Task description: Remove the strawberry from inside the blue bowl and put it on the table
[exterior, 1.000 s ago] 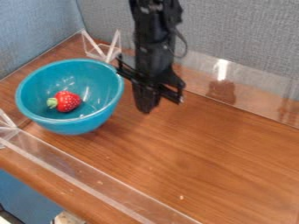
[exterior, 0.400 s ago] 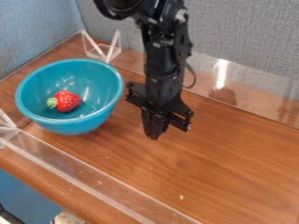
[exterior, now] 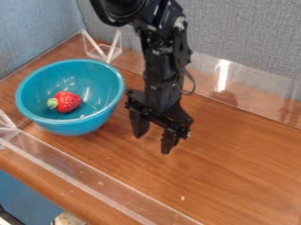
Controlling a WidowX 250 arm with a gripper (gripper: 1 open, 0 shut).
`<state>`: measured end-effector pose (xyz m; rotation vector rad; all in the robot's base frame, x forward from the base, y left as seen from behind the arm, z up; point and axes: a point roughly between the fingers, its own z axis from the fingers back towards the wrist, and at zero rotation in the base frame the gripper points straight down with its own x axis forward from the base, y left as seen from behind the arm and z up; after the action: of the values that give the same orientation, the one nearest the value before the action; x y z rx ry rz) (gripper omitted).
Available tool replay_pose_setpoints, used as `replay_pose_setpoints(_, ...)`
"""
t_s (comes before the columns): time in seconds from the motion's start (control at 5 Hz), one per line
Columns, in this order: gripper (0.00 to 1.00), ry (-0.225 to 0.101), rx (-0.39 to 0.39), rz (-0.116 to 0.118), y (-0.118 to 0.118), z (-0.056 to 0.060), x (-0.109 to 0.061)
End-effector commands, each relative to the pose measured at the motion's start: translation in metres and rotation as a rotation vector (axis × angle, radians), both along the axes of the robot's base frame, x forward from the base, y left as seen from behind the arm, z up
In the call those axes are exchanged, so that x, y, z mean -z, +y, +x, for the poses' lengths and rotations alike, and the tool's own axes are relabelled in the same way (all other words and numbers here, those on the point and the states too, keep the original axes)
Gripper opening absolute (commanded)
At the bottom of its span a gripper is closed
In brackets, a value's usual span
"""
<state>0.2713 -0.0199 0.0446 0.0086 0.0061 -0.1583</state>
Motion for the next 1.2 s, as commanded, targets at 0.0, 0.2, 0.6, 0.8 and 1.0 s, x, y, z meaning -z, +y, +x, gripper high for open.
replay_pose_setpoints(0.0,1.00,-0.055,-0.019,0.003,0.012,0.003,-0.019)
replay_pose_setpoints(0.2,1.00,-0.072,-0.038,0.019,0.030,0.004,-0.029)
replay_pose_setpoints(0.6,1.00,-0.108,-0.088,0.064,0.073,0.005,-0.050)
replay_pose_setpoints(0.8,1.00,-0.121,-0.113,0.099,0.094,0.002,-0.061)
replay_pose_setpoints(1.0,1.00,-0.134,-0.132,0.132,0.115,0.003,-0.068)
